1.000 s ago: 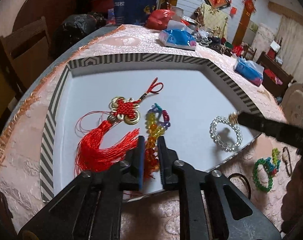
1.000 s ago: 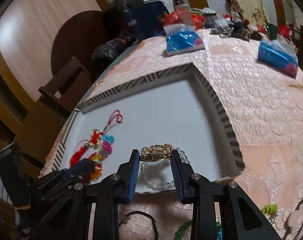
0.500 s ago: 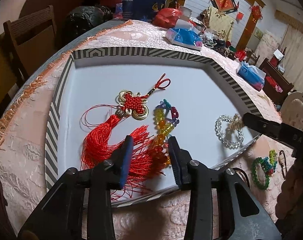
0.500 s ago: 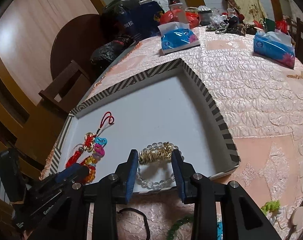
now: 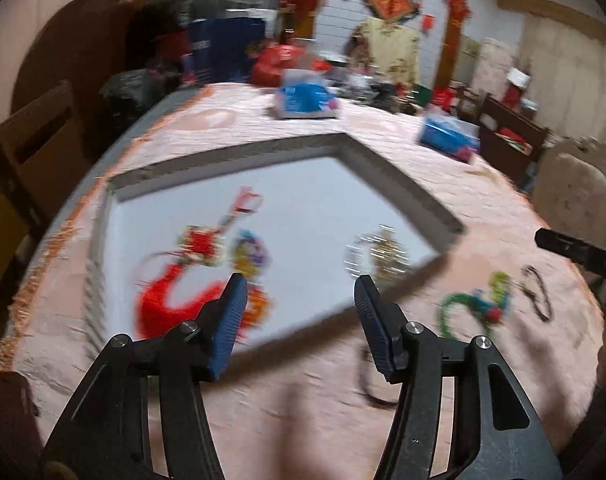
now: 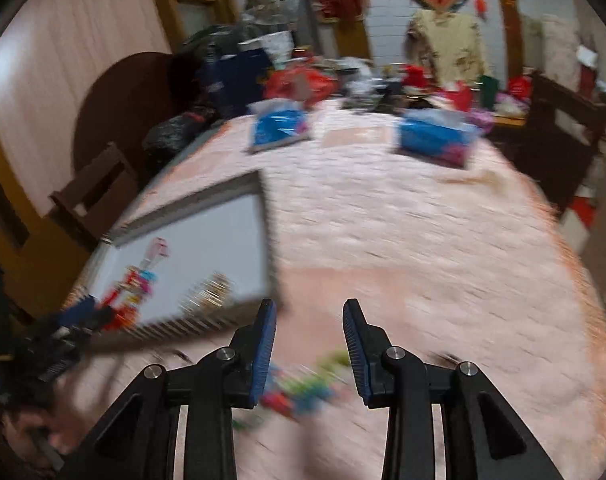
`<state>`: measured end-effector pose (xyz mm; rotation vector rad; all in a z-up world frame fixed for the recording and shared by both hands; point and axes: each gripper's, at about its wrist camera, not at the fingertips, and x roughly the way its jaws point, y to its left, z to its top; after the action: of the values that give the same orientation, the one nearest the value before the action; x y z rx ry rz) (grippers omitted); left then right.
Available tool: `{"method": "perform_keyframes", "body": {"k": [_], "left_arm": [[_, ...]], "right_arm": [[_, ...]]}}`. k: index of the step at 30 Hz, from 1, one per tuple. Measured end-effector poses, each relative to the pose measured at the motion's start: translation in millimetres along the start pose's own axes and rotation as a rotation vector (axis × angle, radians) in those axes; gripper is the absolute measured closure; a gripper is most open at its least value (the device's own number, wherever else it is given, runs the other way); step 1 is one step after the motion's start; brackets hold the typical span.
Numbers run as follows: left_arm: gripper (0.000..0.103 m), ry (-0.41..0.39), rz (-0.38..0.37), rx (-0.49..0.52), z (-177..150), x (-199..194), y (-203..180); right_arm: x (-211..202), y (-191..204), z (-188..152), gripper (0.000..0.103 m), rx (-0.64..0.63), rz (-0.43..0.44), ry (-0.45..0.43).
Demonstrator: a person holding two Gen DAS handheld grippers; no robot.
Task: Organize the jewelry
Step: 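Withdraw both open tools from the tray toward the remaining jewelry, then grasp the plain black elastic hair tie with the left tool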
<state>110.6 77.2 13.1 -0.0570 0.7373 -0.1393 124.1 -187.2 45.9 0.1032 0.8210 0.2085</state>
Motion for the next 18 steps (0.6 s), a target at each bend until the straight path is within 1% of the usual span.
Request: {"method": "perform_keyframes", "body": {"k": [1, 2, 4, 5, 7, 10, 11, 13, 14, 15, 17, 18], "left_arm": [[0.048, 0.018, -0.045, 0.02, -4.5, 1.6, -11.0], [0.048, 0.033, -0.072, 0.036, -8.2, 3.9, -20.1], [0.048, 0.059, -0.095, 0.075, -15.3, 9.1, -36.1], [0.048, 0.07, -0.109, 0.091, -17.7, 11.8, -42.4], [0.048, 0.101, -0.139, 0.114, -22.8, 19.3, -55.9], [0.048, 0.126, -0.139, 0.113, -23.8, 27.2, -65.7], [0.048, 0.137, -0.149, 0.112, -21.9, 29.7, -69.3], [0.048, 0.139, -0.17, 0.128, -19.1, 31.9, -78.4], [0.048, 0.135, -0.17, 0.138, -17.4, 33.8, -81.9], [0.048, 0.134, -0.152, 0.139, -16.1, 37.0, -83.0], [0.048, 0.146, -0.126, 0.114, -17.0, 40.4, -76.2], [0.048, 0.151, -0.127, 0.101, -17.3, 41.3, -72.0]], "right_arm": [[-5.4, -7.7, -6.6, 0.07, 0.02, -0.016, 0.009], [-13.1, -18.1, -17.7, 0.07, 0.058, -0.044, 0.022], [-20.4, -31.5, -32.2, 0.07, 0.126, -0.068, 0.028], [-22.7, -39.5, -44.8, 0.07, 0.183, -0.076, 0.035], [-20.9, -43.6, -59.0, 0.07, 0.227, -0.088, 0.054], [-14.3, -39.0, -67.7, 0.07, 0.252, -0.048, 0.078], [-11.8, -37.9, -68.8, 0.07, 0.249, -0.049, 0.084], [-6.5, -41.2, -75.0, 0.07, 0.267, -0.081, 0.104], [-6.7, -43.5, -76.8, 0.069, 0.282, -0.072, 0.093], [-7.6, -45.8, -76.5, 0.066, 0.298, -0.061, 0.085], [-9.3, -51.9, -77.6, 0.065, 0.331, -0.038, 0.079], [-10.6, -55.5, -78.7, 0.065, 0.352, -0.023, 0.074]]}}
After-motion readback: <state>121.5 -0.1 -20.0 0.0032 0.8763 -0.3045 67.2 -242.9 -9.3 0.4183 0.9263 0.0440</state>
